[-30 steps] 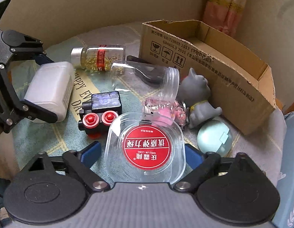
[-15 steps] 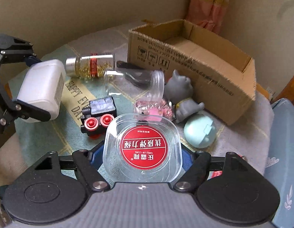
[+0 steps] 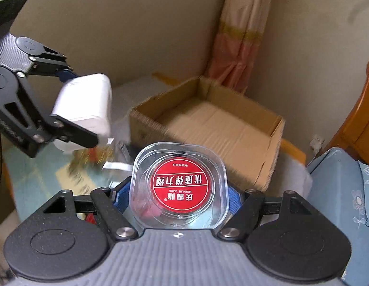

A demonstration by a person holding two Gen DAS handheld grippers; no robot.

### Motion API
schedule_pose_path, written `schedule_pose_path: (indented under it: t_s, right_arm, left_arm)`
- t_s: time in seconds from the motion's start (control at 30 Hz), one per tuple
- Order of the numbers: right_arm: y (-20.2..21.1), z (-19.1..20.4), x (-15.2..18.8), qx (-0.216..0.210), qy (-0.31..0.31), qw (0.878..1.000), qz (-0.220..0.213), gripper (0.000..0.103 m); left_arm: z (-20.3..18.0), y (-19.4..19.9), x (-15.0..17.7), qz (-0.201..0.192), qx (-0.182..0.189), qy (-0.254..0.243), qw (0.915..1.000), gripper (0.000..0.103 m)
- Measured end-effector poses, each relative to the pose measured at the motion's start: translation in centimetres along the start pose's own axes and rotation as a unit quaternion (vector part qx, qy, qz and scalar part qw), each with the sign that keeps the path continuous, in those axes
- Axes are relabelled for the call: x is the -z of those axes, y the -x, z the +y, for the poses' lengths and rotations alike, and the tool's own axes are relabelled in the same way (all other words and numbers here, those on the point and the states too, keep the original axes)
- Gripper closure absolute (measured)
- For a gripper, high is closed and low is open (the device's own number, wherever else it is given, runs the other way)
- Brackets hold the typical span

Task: Organize rigid objects
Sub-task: 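Carry both items over the cardboard box and open both grippers to drop them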

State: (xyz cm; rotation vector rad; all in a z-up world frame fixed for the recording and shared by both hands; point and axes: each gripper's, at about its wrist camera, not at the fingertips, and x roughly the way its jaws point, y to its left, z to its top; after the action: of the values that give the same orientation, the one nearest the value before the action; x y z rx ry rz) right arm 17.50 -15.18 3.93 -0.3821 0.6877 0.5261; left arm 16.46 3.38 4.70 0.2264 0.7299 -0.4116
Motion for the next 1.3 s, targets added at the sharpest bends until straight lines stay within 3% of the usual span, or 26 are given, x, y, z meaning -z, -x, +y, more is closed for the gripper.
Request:
schedule_pose_path:
  t_s: [0.27, 0.53, 0.67, 0.87, 1.17, 1.3]
  right_arm:
    - [-3.2, -3.5, -4.5, 0.03, -0.02, 0.999, -0.008, 0.022]
    - [-6.2, -6.9, -6.9, 0.041, -0.045, 0.998, 0.007, 0.022]
    - [-7.3, -7.8, -6.7, 0.041, -0.061, 0.997, 0.014, 0.022]
    - [-8.2, -8.1, -5.8, 0.04, -0.067, 0.996, 0.032, 0.022]
    - [-10.4, -9.1, -6.6, 0.037, -0.081, 0.995, 0.046, 0.022]
    - [-11.7, -9.8, -7.5, 0.04, -0.092, 0.994, 0.053, 0.022]
  left_arm:
    - [3.9, -6.3, -6.8, 0.004, -0.017, 0.023, 0.9996, 0.019]
    - [6.9, -12.8, -9.7, 0.017, -0.034, 0.056, 0.9977, 0.018]
    - [7.9, -15.0, -10.0, 0.01, -0.061, 0.073, 0.9954, 0.011]
    - [8.7, -14.4, -8.7, 0.02, -0.031, 0.101, 0.9942, 0.011]
    - [6.6, -9.2, -6.9, 0.017, -0.013, 0.052, 0.9984, 0.01]
    - [5.9, -7.2, -6.9, 0.015, -0.027, 0.033, 0.9989, 0.01]
